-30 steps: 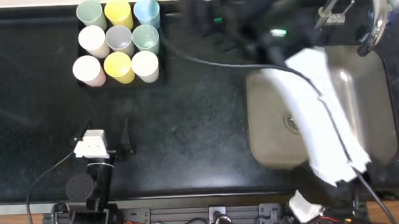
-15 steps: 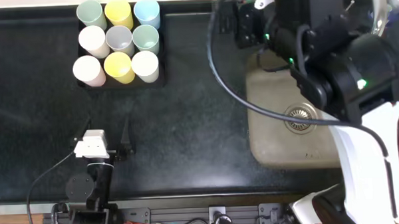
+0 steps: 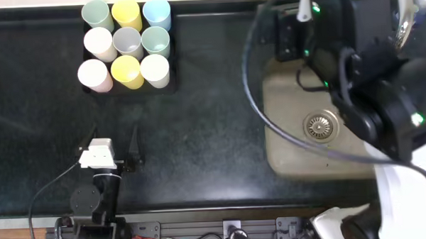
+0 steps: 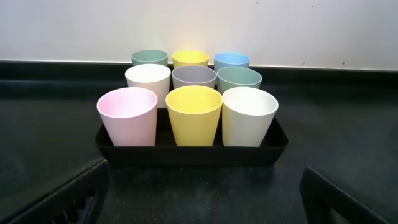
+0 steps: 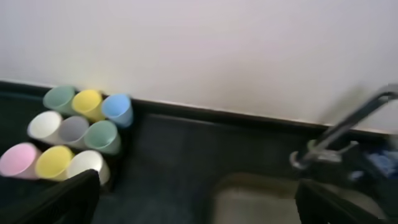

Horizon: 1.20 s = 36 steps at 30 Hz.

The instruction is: Store Cups

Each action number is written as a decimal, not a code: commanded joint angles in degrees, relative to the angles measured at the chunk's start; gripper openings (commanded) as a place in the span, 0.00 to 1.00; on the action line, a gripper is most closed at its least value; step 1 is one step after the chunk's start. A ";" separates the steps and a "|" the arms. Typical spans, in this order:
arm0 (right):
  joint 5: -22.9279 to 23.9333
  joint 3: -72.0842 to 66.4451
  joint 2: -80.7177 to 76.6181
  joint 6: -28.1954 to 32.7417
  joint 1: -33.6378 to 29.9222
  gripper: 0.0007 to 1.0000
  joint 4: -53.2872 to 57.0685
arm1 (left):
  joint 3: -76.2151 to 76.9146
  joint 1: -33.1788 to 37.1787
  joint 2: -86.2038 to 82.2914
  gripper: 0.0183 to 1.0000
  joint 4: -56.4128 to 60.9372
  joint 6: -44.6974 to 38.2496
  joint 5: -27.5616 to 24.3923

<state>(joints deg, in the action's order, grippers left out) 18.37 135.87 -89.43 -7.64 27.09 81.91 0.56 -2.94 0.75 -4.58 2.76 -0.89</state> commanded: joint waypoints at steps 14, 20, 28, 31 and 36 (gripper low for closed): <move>3.41 -8.33 23.56 -4.00 -15.30 1.00 3.21 | -0.11 -0.35 -0.59 1.00 -0.22 -0.92 -0.35; -2.12 -29.83 36.68 -4.04 -21.42 1.00 -7.17 | -0.11 -0.35 -0.59 1.00 -0.22 -0.92 -0.35; -8.61 -60.13 52.83 -4.17 -24.81 1.00 -26.56 | -0.11 -0.35 -0.59 1.00 -0.22 -0.92 -0.35; -10.84 -68.74 56.48 -4.15 -24.87 1.00 -31.91 | -0.11 -0.35 -0.59 1.00 -0.22 -0.94 -0.35; -13.38 -81.37 61.79 -4.17 -24.87 1.00 -39.93 | -0.11 -0.35 -0.59 1.00 -0.22 -0.92 -0.35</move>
<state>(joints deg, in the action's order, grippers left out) 7.84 58.72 -30.33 -11.60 2.59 44.29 0.56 -2.94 0.75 -4.58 2.76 -0.89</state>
